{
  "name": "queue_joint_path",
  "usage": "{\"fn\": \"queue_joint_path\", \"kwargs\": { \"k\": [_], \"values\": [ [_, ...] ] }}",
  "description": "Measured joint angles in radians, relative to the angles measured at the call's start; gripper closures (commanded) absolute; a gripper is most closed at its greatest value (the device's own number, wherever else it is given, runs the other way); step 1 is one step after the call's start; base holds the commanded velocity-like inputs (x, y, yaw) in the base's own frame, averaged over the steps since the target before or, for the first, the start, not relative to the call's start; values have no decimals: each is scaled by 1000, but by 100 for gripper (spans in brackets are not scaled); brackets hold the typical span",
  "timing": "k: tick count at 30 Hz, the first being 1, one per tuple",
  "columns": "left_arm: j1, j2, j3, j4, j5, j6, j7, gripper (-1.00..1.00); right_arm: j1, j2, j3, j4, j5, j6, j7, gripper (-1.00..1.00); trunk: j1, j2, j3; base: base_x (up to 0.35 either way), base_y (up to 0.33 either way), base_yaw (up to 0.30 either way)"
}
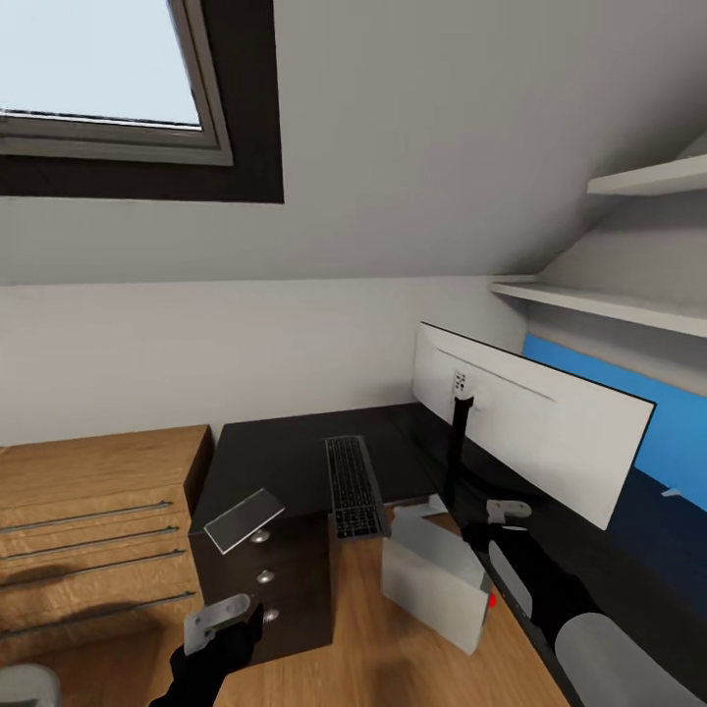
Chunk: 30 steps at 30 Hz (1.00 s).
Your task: In the bedroom, organize the workspace by keeping the computer under the desk, ensuring the monitor is on the desk, placing the keyboard on the desk next to the monitor, placing the mouse on the desk next to the keyboard, moving the folder from the swivel chair onto the desk next to the mouse, stacking the notebook on top of the folder with the pen on top of the notebook, and positioning the swivel chair next to the desk.
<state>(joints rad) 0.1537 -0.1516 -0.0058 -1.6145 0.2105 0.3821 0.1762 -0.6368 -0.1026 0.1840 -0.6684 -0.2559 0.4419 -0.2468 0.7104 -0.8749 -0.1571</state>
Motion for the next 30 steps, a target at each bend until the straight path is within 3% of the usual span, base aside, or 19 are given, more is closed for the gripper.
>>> {"fn": "queue_joint_path", "kwargs": {
  "k": [30],
  "values": [
    [0,2,2,16,-2,-5,1,-100,6,0,13,-8,0,0,0,100,0,0,13,0,0,260]
  ]
}}
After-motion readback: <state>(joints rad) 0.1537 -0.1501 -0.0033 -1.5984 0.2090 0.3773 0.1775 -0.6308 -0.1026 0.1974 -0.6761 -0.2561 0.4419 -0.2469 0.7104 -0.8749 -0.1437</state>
